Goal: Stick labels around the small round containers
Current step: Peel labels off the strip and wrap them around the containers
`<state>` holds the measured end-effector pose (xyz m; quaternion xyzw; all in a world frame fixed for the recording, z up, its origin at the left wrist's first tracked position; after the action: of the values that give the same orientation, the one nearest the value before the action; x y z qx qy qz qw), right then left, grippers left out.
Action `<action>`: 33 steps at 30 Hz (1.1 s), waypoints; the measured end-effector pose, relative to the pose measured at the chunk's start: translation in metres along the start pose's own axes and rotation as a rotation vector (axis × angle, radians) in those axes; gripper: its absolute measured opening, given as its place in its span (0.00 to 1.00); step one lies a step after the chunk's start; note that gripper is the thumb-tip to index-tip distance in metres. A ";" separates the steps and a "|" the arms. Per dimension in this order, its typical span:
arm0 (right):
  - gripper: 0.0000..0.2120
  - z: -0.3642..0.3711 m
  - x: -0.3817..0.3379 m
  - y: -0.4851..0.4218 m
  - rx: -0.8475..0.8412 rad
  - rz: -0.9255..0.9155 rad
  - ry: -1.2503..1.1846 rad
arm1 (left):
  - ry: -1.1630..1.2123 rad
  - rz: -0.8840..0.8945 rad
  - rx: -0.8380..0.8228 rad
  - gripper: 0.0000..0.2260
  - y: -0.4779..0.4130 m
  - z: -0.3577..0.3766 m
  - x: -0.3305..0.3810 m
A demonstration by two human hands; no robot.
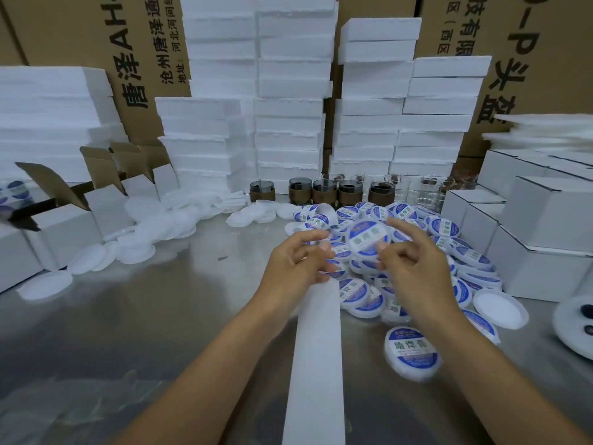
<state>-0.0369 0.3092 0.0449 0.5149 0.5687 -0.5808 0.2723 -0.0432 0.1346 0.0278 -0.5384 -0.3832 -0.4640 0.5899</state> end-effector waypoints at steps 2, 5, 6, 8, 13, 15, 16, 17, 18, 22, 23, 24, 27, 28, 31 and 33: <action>0.17 -0.015 0.009 -0.005 0.114 0.034 0.095 | 0.043 -0.015 0.049 0.05 -0.001 -0.006 0.000; 0.17 -0.026 0.017 -0.008 0.198 0.045 0.276 | 0.029 -0.026 0.103 0.05 -0.004 -0.013 -0.001; 0.17 -0.028 0.019 -0.008 0.210 0.047 0.333 | 0.015 -0.027 0.113 0.05 -0.005 -0.014 -0.002; 0.15 -0.030 0.022 -0.007 0.216 0.045 0.448 | -0.003 -0.031 0.134 0.05 -0.006 -0.017 -0.003; 0.10 -0.030 0.022 -0.003 0.178 0.064 0.658 | -0.011 -0.036 0.176 0.05 -0.008 -0.022 -0.007; 0.09 -0.028 0.020 -0.002 0.155 0.054 0.711 | -0.012 -0.047 0.197 0.06 -0.009 -0.024 -0.009; 0.08 -0.026 0.019 -0.002 0.145 0.047 0.730 | -0.008 -0.053 0.212 0.06 -0.010 -0.026 -0.011; 0.09 -0.025 0.017 -0.001 0.136 0.038 0.749 | -0.004 -0.058 0.230 0.06 -0.012 -0.029 -0.012; 0.09 -0.024 0.015 0.000 0.128 0.025 0.769 | -0.001 -0.061 0.253 0.07 -0.014 -0.032 -0.012; 0.12 -0.018 0.006 0.001 0.109 -0.058 0.835 | -0.026 -0.057 0.369 0.07 -0.035 -0.059 -0.011; 0.12 -0.017 0.003 0.000 0.110 -0.088 0.858 | -0.046 -0.051 0.391 0.07 -0.043 -0.068 -0.010; 0.12 -0.015 0.000 0.000 0.115 -0.118 0.886 | -0.081 -0.048 0.409 0.07 -0.053 -0.078 -0.010; 0.14 -0.008 -0.006 -0.001 0.120 -0.187 0.986 | -0.238 -0.066 0.487 0.07 -0.082 -0.111 -0.012; 0.14 -0.005 -0.006 -0.002 0.112 -0.201 1.014 | -0.297 -0.063 0.518 0.07 -0.091 -0.123 -0.013; 0.11 0.001 -0.007 -0.003 0.099 -0.256 1.059 | -0.491 -0.065 0.573 0.06 -0.117 -0.151 -0.020; 0.12 0.003 -0.009 -0.003 0.145 -0.367 1.072 | -0.533 -0.089 0.588 0.04 -0.135 -0.164 -0.027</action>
<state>-0.0373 0.3051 0.0532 0.6476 0.6662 -0.3138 -0.1956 -0.1878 -0.0232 0.0189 -0.4309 -0.6622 -0.2039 0.5781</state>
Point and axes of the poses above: each hand's wrist, its own y-axis away from the middle knuckle, its own z-axis out of the palm, x = y × z, the point moved 6 cm from there along -y, towards the middle knuckle, and after that the axes turned 3 degrees about z, right-handed, at the moved point
